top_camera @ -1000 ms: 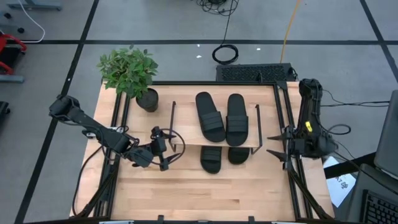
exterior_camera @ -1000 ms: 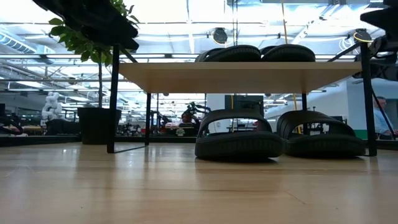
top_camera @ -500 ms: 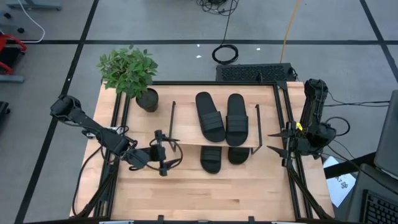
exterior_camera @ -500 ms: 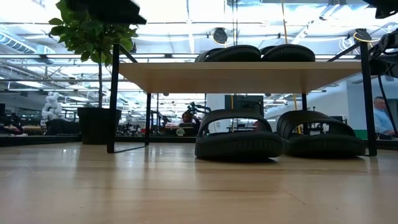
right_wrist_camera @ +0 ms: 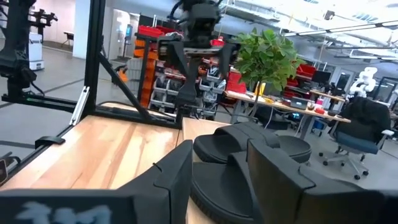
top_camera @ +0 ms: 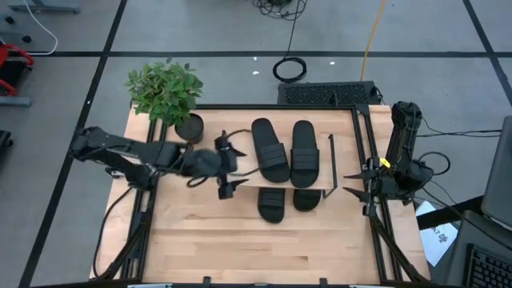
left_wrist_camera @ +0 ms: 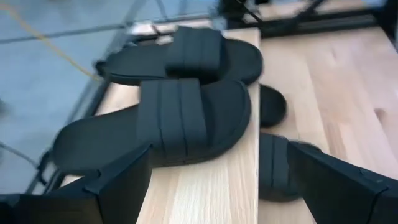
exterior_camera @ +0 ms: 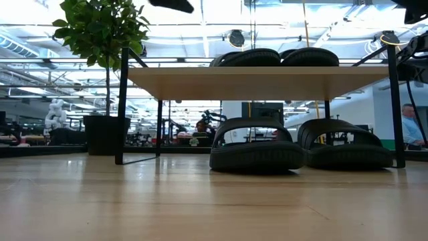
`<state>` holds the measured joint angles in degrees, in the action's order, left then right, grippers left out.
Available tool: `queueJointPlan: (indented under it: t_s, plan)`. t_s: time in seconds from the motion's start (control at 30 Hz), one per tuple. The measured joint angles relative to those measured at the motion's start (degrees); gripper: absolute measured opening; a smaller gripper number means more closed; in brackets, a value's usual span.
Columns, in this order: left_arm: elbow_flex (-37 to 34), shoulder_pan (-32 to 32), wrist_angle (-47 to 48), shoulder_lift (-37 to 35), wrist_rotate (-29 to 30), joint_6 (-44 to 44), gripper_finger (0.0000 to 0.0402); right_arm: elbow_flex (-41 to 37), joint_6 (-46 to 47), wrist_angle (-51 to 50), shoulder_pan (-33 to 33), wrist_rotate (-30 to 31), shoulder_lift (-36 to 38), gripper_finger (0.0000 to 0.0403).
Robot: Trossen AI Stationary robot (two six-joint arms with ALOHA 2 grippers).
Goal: Pick and place slides into the shelf
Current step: Adjust the shelf, then adjust the black slide on the shelf
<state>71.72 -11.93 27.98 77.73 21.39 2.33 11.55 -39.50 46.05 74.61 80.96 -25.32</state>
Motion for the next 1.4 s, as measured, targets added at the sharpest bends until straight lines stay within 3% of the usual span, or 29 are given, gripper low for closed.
queueJointPlan:
  t_s: [0.43,0.77,1.4]
  plan:
    - [24.35,20.61,21.43,17.62,-31.63,-6.5,0.0367,-0.02,3.95,-4.7,0.0,-0.04,0.0,0.0146]
    - [33.95,25.71,27.99,27.61,-37.24,-12.31,0.0367,-0.04,4.67,-5.67,0.0,-0.08,0.0,0.0146]
    - [33.82,26.47,29.35,30.49,-49.9,-15.93,0.036,-0.04,5.26,-6.09,0.01,-0.05,0.0,0.0146]
